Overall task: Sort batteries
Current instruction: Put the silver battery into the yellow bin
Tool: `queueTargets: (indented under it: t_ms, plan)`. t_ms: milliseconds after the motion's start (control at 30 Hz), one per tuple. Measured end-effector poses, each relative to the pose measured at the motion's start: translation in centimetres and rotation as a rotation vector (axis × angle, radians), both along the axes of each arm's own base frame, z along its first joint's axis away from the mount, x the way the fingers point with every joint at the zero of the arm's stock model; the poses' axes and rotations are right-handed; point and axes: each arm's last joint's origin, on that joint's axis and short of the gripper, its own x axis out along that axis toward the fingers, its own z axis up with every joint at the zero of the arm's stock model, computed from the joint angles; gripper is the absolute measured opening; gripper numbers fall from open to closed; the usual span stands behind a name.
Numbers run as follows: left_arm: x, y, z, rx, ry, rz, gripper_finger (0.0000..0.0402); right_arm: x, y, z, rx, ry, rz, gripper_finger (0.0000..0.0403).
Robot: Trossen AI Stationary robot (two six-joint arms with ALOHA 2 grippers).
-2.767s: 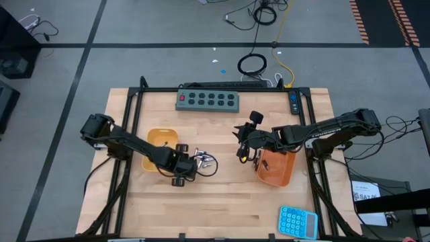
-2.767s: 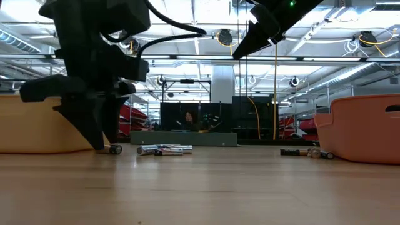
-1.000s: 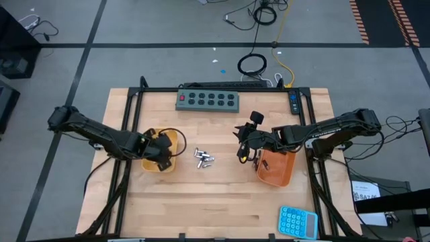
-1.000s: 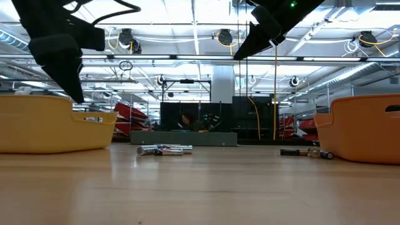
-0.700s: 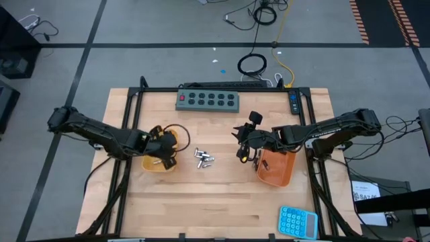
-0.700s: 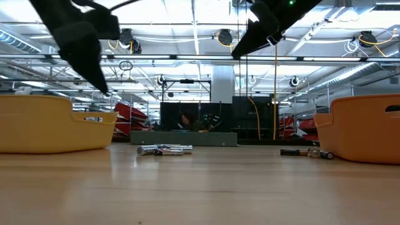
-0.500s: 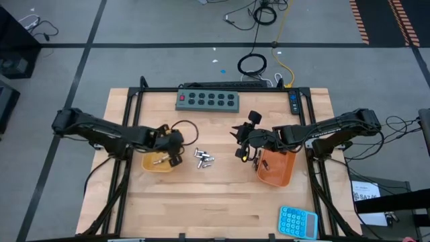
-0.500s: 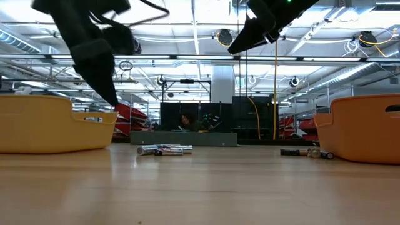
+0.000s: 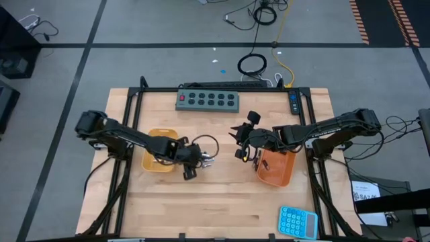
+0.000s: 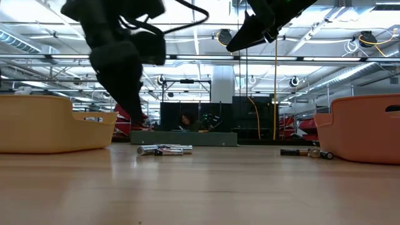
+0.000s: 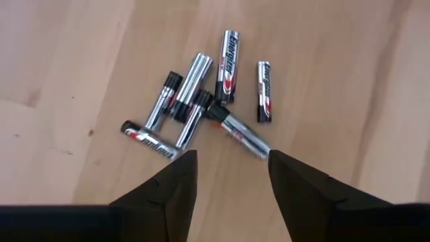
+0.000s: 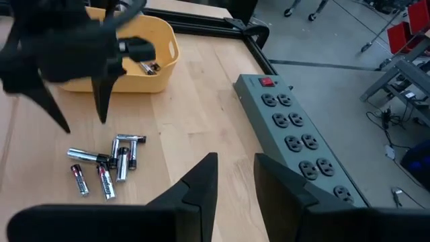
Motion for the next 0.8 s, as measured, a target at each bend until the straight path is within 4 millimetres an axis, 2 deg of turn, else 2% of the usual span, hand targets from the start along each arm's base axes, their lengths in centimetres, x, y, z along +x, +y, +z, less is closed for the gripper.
queueTargets:
  t_ms: [100,267,800]
  plan:
    - [0.9,-0.5,-0.7,0.002,0.019,0.019,0.0194,0.0,0.0,0.0,0.0,0.0,0.0,0.009]
    - [1.2,-0.9,-1.9,0.044,0.054,0.026,0.0194,0.0,0.0,0.0,-0.003,0.003,0.001,0.009]
    - [1.8,-1.5,-3.2,0.073,0.03,0.077,0.0194,-0.1,0.0,-0.1,-0.008,0.017,0.0,0.009]
